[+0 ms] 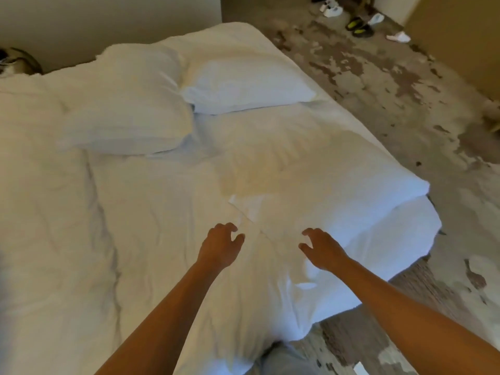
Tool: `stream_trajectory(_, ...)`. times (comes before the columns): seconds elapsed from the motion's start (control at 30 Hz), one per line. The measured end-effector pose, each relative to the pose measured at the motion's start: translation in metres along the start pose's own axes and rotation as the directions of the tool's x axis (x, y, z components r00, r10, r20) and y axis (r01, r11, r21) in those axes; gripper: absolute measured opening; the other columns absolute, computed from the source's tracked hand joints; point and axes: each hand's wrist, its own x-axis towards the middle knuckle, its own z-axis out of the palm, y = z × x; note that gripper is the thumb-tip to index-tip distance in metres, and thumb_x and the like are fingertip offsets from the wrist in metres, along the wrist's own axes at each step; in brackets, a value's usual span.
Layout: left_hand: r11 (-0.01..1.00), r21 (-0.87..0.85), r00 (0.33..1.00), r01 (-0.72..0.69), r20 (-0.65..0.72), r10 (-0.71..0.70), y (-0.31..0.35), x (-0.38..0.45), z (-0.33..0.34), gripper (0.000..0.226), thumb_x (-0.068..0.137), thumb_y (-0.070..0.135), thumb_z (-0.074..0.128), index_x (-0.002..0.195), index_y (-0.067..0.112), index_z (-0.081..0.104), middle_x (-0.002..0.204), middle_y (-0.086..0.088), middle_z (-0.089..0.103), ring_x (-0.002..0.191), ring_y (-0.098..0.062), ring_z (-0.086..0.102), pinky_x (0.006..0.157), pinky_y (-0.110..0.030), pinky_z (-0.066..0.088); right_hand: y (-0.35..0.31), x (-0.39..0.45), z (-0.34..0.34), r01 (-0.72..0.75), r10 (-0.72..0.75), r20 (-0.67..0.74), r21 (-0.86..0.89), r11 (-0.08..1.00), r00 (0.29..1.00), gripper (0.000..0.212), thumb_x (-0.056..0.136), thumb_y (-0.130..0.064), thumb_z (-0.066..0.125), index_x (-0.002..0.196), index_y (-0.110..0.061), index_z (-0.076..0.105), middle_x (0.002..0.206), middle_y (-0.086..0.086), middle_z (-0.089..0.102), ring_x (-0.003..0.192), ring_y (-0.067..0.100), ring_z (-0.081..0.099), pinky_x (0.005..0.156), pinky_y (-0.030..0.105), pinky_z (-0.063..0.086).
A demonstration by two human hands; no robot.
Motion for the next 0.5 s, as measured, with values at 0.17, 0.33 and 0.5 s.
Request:
stream_trajectory(0.17, 0.999, 0.023, 0.999, -0.025, 0.037, 0.024, 0.087, 0.058, 0.028, 0.044, 0.098, 0.048, 0.051, 0.134, 0.025, 0.057, 0.137, -0.004, 0.057, 0.13, -0.023, 0.052, 0.105, -0.039, 0.044, 0.075, 0.058, -0.043, -0.017, 0.022, -0.066, 0.08, 0.997, 0.998, 0.06, 0.104, -0.042, 0.056, 0.157, -0.018, 0.04, 0.162, 0.009, 0.041, 0.148, 0.03, 0.041, 0.116, 0.044, 0.042)
stream_trajectory(0.33, 1.0, -0.005, 0.999, -0.01, 0.05, 0.011, 0.146, 0.132, 0.051, 0.045, 0.097, 0.049, 0.051, 0.135, 0.025, 0.057, 0.132, -0.002, 0.059, 0.125, -0.022, 0.055, 0.101, -0.037, 0.046, 0.125, 0.14, -0.074, -0.128, 0.124, -0.158, -0.013, 0.992, 0.98, 0.08, 0.1, -0.062, 0.05, 0.165, -0.022, 0.023, 0.173, 0.014, 0.017, 0.159, 0.036, 0.017, 0.123, 0.056, 0.027)
stream_trajectory(0.5, 0.998, -0.027, 0.996, 0.053, 0.071, -0.051, 0.169, 0.211, 0.077, 0.045, 0.096, 0.05, 0.051, 0.135, 0.026, 0.056, 0.13, -0.002, 0.06, 0.119, -0.022, 0.058, 0.099, -0.037, 0.048, 0.16, 0.211, -0.069, -0.32, 0.314, -0.272, 0.021, 0.947, 0.91, 0.101, 0.09, -0.086, 0.026, 0.166, -0.021, 0.011, 0.174, 0.017, 0.007, 0.16, 0.041, 0.005, 0.119, 0.073, 0.02)
